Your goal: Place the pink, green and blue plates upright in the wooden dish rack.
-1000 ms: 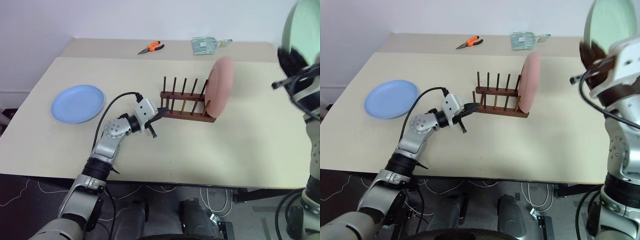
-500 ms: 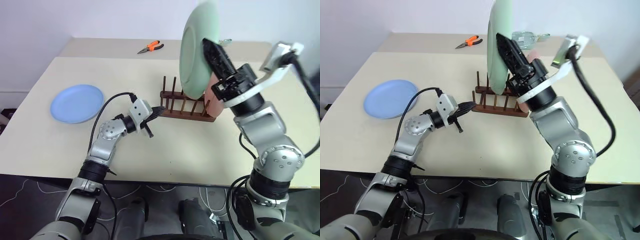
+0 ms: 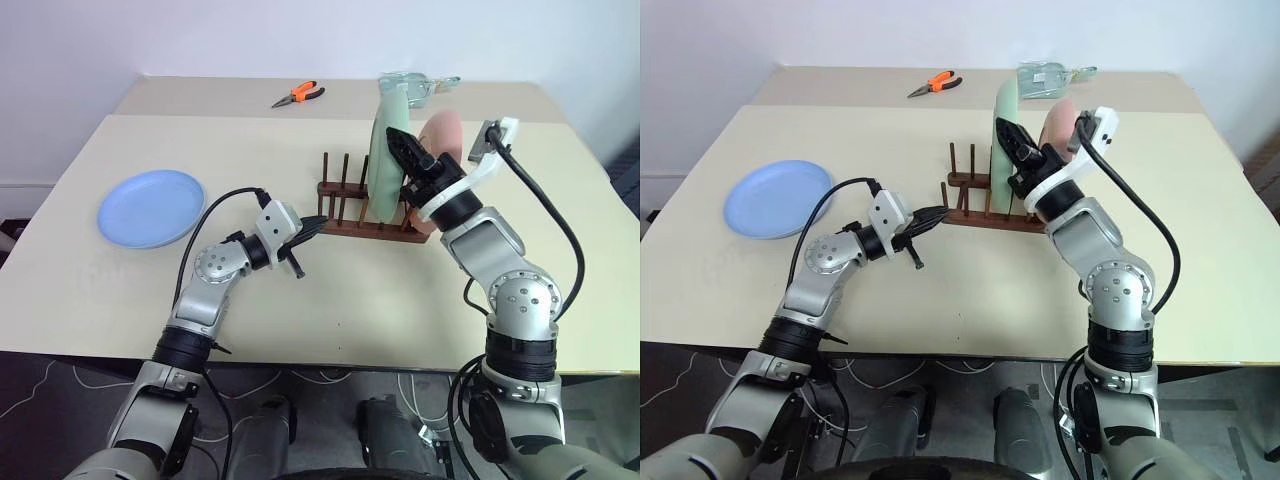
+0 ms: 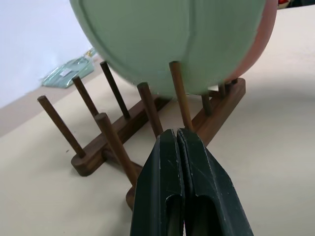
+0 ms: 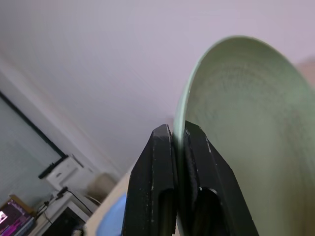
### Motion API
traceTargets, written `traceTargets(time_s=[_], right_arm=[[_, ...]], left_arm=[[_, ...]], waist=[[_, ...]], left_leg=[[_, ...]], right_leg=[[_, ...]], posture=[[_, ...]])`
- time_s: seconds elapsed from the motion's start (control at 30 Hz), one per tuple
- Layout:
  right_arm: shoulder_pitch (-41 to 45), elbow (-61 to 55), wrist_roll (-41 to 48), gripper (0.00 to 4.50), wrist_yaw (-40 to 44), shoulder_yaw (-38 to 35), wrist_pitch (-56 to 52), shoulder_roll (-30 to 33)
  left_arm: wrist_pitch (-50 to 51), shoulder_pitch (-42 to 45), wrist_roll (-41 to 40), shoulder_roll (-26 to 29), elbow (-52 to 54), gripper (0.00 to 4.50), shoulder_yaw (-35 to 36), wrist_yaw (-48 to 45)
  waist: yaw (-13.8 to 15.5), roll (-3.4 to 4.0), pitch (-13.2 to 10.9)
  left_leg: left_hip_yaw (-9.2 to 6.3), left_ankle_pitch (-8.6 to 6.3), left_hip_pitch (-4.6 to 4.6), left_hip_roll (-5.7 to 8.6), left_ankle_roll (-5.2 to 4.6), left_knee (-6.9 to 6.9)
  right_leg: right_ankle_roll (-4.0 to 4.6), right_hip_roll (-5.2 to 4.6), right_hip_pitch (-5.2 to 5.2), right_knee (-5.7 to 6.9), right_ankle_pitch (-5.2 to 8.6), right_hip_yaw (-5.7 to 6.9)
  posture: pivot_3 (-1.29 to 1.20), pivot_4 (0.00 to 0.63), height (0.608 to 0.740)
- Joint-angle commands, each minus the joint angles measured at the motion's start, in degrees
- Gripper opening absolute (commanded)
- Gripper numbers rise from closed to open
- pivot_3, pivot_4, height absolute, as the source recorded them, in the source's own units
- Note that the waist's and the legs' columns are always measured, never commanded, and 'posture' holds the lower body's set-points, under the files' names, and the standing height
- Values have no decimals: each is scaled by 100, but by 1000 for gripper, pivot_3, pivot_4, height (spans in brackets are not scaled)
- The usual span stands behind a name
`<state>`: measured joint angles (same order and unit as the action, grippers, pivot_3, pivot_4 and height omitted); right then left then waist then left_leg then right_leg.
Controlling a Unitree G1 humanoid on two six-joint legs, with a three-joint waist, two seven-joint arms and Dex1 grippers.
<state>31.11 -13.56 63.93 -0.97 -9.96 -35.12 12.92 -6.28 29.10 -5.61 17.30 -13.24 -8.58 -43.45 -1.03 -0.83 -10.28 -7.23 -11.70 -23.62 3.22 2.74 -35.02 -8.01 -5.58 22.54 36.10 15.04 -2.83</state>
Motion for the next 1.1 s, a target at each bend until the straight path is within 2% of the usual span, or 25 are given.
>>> traceTargets(time_s=[0.03,0.13,0.27,0.33,0.4,0.47,0.5,0.57,0.63,0.77,0.93,1.1], right_arm=[[275,22,-305,1362,39,-79,103,29],[437,-16,-1000,2807,207,58,350,217],[649,-75,-1915,2807,623,304,701,550],[893,-162,-2323,2872,894,370,865,838],[1003,-317,-2784,3474,1299,503,1085,1209],[978,-568,-3238,4285,1820,795,1295,1614],[960,-644,-3379,4500,1979,900,1340,1722],[771,-966,-3937,4500,2567,1456,1503,2173],[630,-1121,-4308,4500,2871,1811,1640,2350],[424,-1115,-4534,4500,3043,2076,1722,2078],[374,-951,-4640,4500,3234,2165,1806,1700],[366,-806,-4815,4500,3399,2169,1937,1472]], left_arm=[[6,-6,-72,-3,233,0,27,-6],[26,-4,-45,-1,237,0,48,41],[311,34,-174,-4,224,0,121,16],[546,161,-313,-20,123,536,339,138],[468,402,-75,91,-156,1329,677,769],[483,641,42,207,-476,2380,1161,1634],[509,707,51,239,-578,2880,1313,1903],[909,868,74,410,-864,3861,1989,3042],[1395,909,-16,505,-943,3861,2665,4053],[2841,709,-540,311,-463,3861,4138,5828],[4068,360,-1157,-48,339,3861,4666,6220],[4930,478,-2389,-615,688,3861,5505,6543]], waist=[[0,1,-1],[3,2,-1],[2,3,-2],[-3,7,-5],[3,7,-7],[-4,6,-7],[-17,6,-7],[-36,6,-7],[-88,3,-5],[-140,-6,-10],[-7,-42,-17],[50,-56,-16]], left_leg=[[0,0,0,0,0,0],[1,0,0,0,0,1],[6,0,0,0,0,0],[5,0,0,-1,0,1],[6,0,-1,-1,0,-1],[5,0,-1,-1,0,-1],[5,0,-1,-3,0,0],[6,0,0,-3,0,1],[5,0,1,-4,0,3],[-4,0,1,-3,0,-2],[-12,4,1,3,9,-7],[-18,4,1,4,14,-9]], right_leg=[[0,0,0,0,0,0],[0,1,2,0,0,0],[-1,1,2,0,0,0],[-1,1,1,0,0,0],[-1,1,3,0,0,0],[-2,1,5,1,0,1],[-2,2,6,0,0,1],[-4,2,7,0,0,1],[-5,2,8,0,0,2],[-7,0,3,1,-1,1],[-6,-1,-4,2,-2,9],[-5,-3,-12,-3,-2,11]], posture=[[0,150,740],[0,150,740],[0,150,740],[0,150,740],[0,150,740],[0,150,740],[0,150,740],[0,150,740],[0,150,740],[0,150,740],[0,150,740],[0,150,740]])
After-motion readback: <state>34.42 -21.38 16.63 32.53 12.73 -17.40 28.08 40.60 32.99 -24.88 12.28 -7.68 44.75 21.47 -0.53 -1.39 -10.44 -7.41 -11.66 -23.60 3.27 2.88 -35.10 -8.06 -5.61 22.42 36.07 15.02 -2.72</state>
